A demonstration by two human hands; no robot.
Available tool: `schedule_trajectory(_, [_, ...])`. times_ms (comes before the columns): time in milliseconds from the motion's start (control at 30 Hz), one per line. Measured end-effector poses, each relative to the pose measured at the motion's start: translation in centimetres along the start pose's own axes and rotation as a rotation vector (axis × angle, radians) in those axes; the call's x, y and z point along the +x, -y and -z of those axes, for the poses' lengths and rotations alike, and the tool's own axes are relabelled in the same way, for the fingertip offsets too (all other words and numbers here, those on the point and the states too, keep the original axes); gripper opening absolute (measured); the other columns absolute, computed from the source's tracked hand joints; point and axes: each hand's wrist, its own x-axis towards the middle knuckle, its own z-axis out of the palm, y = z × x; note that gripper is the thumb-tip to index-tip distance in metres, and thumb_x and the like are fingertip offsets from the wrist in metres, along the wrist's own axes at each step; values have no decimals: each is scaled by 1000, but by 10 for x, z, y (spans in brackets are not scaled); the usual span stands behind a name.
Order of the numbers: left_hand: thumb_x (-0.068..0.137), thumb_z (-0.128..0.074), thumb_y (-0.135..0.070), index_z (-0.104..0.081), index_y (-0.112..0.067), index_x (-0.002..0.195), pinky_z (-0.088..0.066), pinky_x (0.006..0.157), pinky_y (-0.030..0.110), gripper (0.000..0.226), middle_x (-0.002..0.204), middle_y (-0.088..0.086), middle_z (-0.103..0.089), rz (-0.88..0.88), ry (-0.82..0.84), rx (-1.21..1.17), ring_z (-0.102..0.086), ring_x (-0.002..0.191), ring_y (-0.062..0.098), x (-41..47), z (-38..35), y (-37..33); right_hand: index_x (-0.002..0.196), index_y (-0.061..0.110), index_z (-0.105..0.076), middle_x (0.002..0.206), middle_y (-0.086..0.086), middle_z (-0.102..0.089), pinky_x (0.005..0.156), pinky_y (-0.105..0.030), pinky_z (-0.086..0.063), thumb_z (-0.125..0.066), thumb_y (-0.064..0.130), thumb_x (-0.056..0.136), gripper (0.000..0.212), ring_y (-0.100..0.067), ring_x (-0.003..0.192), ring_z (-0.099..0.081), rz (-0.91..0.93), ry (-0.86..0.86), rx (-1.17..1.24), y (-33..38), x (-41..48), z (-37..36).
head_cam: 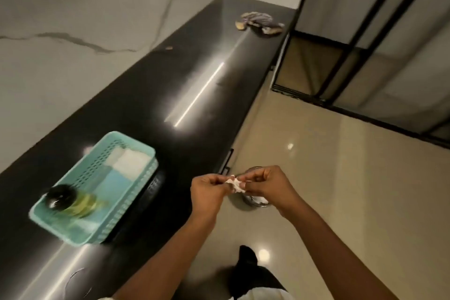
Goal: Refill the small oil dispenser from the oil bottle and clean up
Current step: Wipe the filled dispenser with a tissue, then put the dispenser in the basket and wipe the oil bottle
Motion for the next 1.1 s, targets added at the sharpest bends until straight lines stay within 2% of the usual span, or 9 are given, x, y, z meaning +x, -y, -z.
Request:
schedule_trajectory(100, [75,-81,19,-83,-2,88,-60,65,21,24,82,14,-83,78,74,47,-78,71,17,17,-52,23,88,8,-85,83,-10,-82,82,-37,-64,-86,-7,79,17,-23,77,-78,-70,-180,28,-39,11,44])
schedule_trajectory(267, [83,-81,15,-79,-1,88,-62,72,31,17,91,21,-81,246,-3,23,-80,93,39,71,-130,54,78,6,-82,77,-14,-80,74,-40,-65,-89,-7,74,16,-26,68,-74,-186,-392,156,-96,61,122])
schedule_trajectory(467, [93,-71,14,-76,-1,94,-57,70,35,16,90,21,-76,345,-136,-26,-69,73,25,123,-164,68,91,6,-81,93,-13,-81,81,-43,-67,-79,-1,88,7,-16,64,-74,-238,-475,186,-143,139,182])
schedule_trajectory(533, [95,-70,11,-76,2,103,-57,67,34,13,85,16,-74,368,-164,-22,-65,68,21,130,-166,69,98,6,-80,103,-14,-79,80,-39,-66,-74,-1,92,11,-17,72,-74,-266,-459,184,-156,169,189])
schedule_trajectory(667, [96,-73,4,-79,-2,107,-60,71,35,14,92,18,-78,389,-186,-43,-71,79,24,134,-161,79,124,12,-74,126,-6,-70,80,-36,-62,-70,1,97,29,-27,110,-71,-325,-285,177,-176,208,187])
schedule_trajectory(767, [97,-75,-1,-79,-5,109,-59,76,36,13,101,18,-81,411,-213,-81,-75,87,26,137,-158,87,139,20,-66,135,-3,-64,90,-38,-57,-63,0,100,44,-23,113,-67,-339,-169,113,-188,219,187])
schedule_trajectory(867, [98,-74,-4,-79,-7,111,-62,80,37,13,104,16,-82,408,-212,-88,-78,94,29,138,-157,87,139,12,-67,140,-6,-64,90,-35,-57,-60,-3,101,42,-20,111,-66,-352,-179,94,-195,215,191])
schedule_trajectory(1000, [98,-75,-6,-80,-10,108,-63,93,47,12,105,16,-83,382,-184,-88,-78,96,29,133,-158,77,119,10,-74,131,-10,-72,92,-37,-60,-66,-4,98,26,-21,109,-70,-332,-204,90,-183,195,189])
schedule_trajectory(1100, [95,-79,-7,-80,-9,108,-62,83,43,13,107,20,-82,326,-163,-125,-76,87,25,125,-145,54,111,8,-76,116,-9,-78,92,-36,-61,-70,-2,97,19,-27,109,-74,-265,-141,130,-145,182,165])
